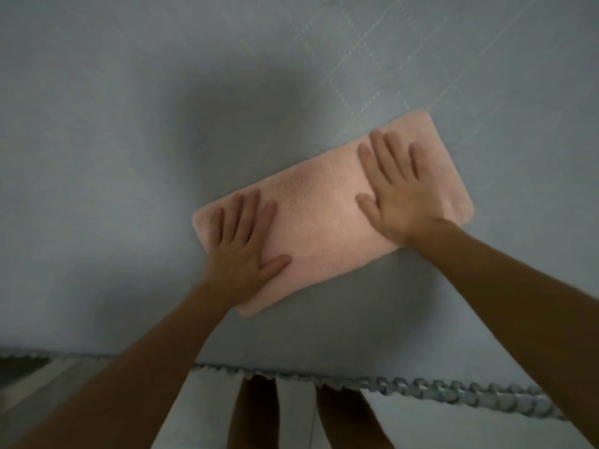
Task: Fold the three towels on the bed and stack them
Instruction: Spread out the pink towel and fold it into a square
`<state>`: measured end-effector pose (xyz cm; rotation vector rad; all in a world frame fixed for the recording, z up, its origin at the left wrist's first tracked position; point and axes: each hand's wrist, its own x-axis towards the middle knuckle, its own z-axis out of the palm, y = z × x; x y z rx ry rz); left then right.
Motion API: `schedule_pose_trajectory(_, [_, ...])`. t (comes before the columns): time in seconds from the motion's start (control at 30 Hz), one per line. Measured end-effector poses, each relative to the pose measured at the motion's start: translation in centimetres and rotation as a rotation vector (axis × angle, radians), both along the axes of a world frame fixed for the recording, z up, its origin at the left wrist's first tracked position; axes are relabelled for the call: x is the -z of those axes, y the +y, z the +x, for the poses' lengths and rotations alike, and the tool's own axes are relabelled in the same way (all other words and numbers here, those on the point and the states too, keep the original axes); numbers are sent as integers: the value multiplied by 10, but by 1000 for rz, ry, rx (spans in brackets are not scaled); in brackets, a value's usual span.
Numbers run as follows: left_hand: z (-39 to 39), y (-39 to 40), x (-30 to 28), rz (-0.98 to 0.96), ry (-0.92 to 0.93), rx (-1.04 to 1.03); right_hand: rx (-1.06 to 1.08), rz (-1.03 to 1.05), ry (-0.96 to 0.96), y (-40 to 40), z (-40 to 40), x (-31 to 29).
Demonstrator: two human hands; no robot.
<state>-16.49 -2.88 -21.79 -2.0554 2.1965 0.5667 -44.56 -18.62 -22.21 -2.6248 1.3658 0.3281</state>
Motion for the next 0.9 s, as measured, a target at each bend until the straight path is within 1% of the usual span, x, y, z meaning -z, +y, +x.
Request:
schedule_pose_trajectory(0.03, [-2, -2, -3, 2, 10, -1, 86, 5, 9, -11, -16, -2])
schedule_pose_trajectory(0.13, [-3, -12, -20, 55, 53, -57, 444, 76, 7, -25, -53, -18])
schedule_pose_trajectory(0.2, [1, -29, -33, 110, 105, -191, 646, 59, -4, -10, -68, -31])
schedule_pose_trajectory(0.23, [4, -43, -38, 114, 128, -275, 769, 38, -43, 4, -71, -36])
schedule_pose_trajectory(0.27, [8, -57, -41, 113, 138, -353, 937, 45, -115, 21, -73, -39])
schedule_pose_trajectory(0.3, [13, -70, -43, 129, 136, -416, 1140, 101, -228, 37, -72, -41])
schedule_pose_trajectory(0.33, [18, -81, -44, 175, 141, -465, 1345, 209, -367, 53, -65, -43])
schedule_pose_trajectory(0.37, [23, -88, -45, 246, 171, -510, 1516, 370, -506, 68, -53, -47])
schedule_pose_trajectory(0.4, [26, -91, -44, 337, 218, -549, 1616, 564, -612, 82, -39, -50])
schedule_pose_trajectory(0.43, [28, -90, -43, 436, 258, -570, 1633, 745, -681, 96, -23, -52])
schedule_pose_trajectory(0.47, [29, -84, -44, 528, 287, -573, 1587, 885, -721, 109, -6, -54])
schedule_pose_trajectory(0.5, [30, -74, -44, 600, 312, -576, 1499, 989, -741, 119, 10, -56])
schedule_pose_trajectory(0.53, [28, -60, -47, 645, 341, -596, 1402, 1037, -742, 125, 22, -55])
schedule_pose_trajectory(0.57, [24, -45, -52, 668, 382, -631, 1337, 1022, -737, 128, 31, -53])
schedule_pose_trajectory(0.6, [17, -27, -56, 682, 440, -681, 1314, 954, -722, 127, 35, -51])
schedule_pose_trajectory(0.7, [-14, 32, -66, 738, 659, -890, 1368, 678, -719, 126, 24, -49])
schedule_pose_trajectory(0.73, [-26, 49, -70, 778, 732, -946, 1381, 619, -744, 131, 17, -51])
schedule_pose_trajectory(0.77, [-40, 63, -74, 823, 809, -1008, 1394, 604, -764, 137, 11, -54])
schedule_pose_trajectory(0.8, [-52, 73, -79, 859, 888, -1075, 1414, 636, -771, 146, 3, -58])
schedule_pose_trajectory(0.83, [-63, 79, -85, 876, 961, -1154, 1435, 728, -753, 156, -4, -64])
schedule_pose_trajectory(0.9, [-79, 83, -96, 891, 1069, -1287, 1465, 1049, -679, 181, -22, -76])
